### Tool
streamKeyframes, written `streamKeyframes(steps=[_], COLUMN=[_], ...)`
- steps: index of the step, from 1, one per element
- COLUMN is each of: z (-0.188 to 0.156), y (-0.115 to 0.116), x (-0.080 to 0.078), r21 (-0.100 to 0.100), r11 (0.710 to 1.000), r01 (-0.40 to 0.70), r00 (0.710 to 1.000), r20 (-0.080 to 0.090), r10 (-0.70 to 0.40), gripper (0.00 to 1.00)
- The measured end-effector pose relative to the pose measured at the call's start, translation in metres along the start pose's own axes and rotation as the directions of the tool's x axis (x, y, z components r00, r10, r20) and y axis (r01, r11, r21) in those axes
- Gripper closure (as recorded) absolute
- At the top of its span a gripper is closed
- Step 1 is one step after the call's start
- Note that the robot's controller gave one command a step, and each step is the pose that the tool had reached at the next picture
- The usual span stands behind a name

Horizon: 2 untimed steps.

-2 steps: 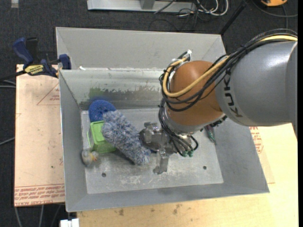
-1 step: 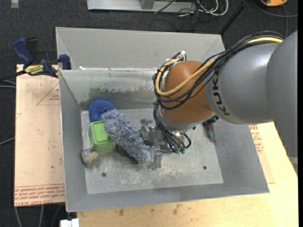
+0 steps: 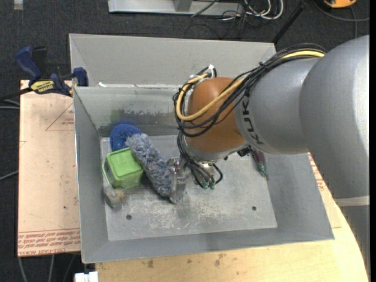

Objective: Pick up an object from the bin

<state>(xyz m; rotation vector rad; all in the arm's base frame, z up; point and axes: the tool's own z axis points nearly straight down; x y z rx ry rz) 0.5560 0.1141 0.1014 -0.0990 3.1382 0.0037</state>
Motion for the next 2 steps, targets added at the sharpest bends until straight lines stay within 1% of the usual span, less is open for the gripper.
streamKeyframes(steps=[1,2], z=[0.000,-0.108], y=[0.000,-0.016], x=[0.000,0.001], r21=[0.000,0.001], r11=[1.000,1.000], r01=[-0.001,0.021], r00=[1.000,1.000], r20=[0.000,0.000], r10=[0.001,-0.021], gripper=[1.00,1.00])
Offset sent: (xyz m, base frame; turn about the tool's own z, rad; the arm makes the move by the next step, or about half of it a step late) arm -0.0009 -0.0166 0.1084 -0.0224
